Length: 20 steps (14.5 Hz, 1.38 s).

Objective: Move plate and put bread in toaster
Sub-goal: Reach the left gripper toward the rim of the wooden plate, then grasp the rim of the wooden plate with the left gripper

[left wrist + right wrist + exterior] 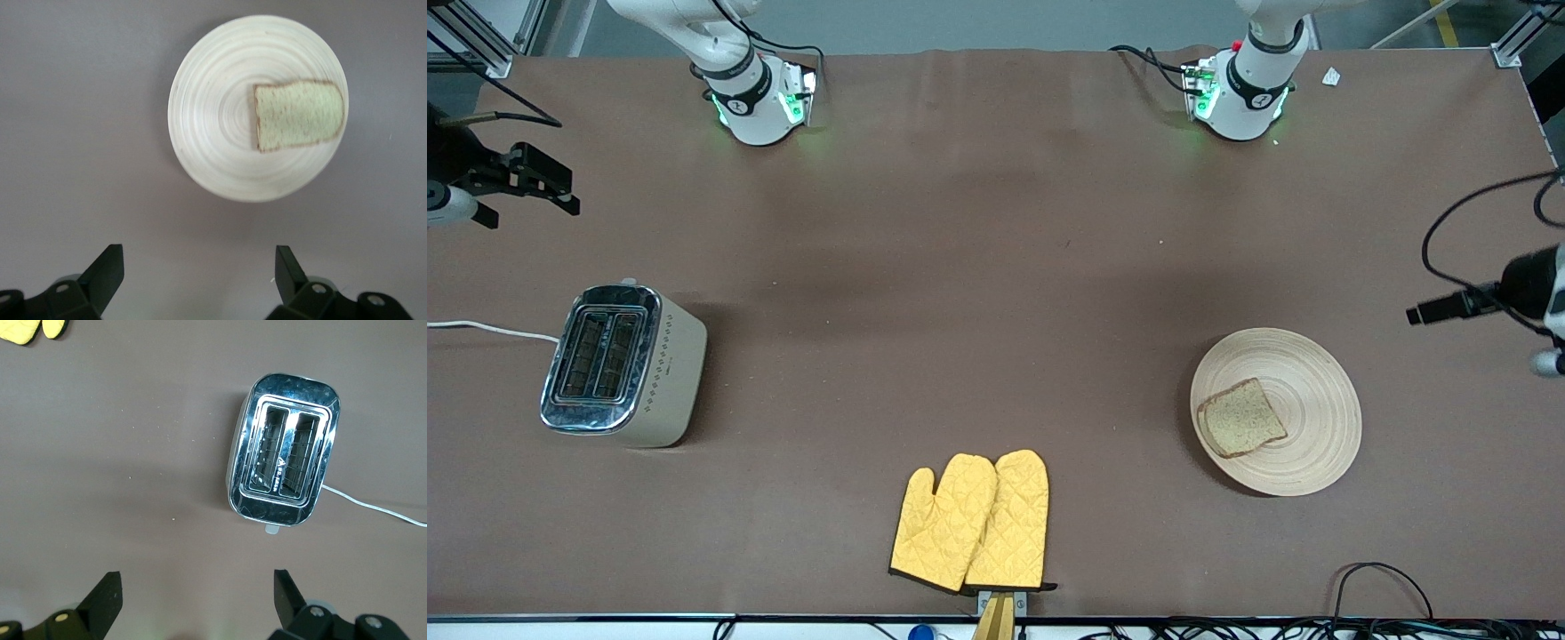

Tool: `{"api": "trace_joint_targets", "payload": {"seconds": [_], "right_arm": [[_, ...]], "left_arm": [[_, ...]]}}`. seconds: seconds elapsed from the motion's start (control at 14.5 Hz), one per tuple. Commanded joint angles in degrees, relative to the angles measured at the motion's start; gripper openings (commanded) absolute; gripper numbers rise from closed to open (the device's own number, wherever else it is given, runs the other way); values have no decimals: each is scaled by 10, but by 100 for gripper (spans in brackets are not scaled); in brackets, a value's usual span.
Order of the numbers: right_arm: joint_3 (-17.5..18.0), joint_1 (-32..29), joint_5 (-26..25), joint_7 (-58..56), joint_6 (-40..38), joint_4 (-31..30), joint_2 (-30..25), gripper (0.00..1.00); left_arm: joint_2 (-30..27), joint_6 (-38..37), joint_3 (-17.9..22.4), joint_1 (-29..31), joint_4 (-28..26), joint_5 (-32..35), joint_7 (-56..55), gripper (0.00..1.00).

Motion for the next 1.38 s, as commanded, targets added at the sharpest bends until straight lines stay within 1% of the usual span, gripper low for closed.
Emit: {"api": "trace_joint_targets", "payload": {"seconds": [0.0,0.14,0.28,0.41,0.48,0.62,0.76,0.89,1.03,1.1,1.31], "right_arm": [[-1,4,-3,6,0,-9,-8,100],[-1,5,-3,5,-2,-8,-11,100],[-2,1,-3,3,-5,-9,-11,100],[-1,5,-1,6,-2,-13,-11,100],[-1,6,-1,7,1,-13,-11,100],[-1,4,-1,6,3,-13,-9,100],[-1,9,0,6,2,-13,-9,100],[-1,8,0,6,2,-13,-9,100],[-1,8,0,6,3,-12,-9,100],[-1,8,0,6,2,-11,-9,100],[-1,9,0,6,2,-13,-9,100]], "left_arm": [[76,28,-1,52,26,-109,10,100],[129,33,-1,77,27,-172,50,100],[179,66,-1,106,28,-219,126,100],[221,93,-1,117,28,-257,184,100],[233,107,-1,122,28,-265,204,99],[255,134,-1,129,28,-266,250,94],[273,146,-1,136,28,-271,302,84],[288,146,-1,142,27,-315,318,80],[300,146,-1,141,26,-329,341,74],[305,146,-1,141,26,-333,344,72],[313,146,-1,141,25,-366,358,63]]}}
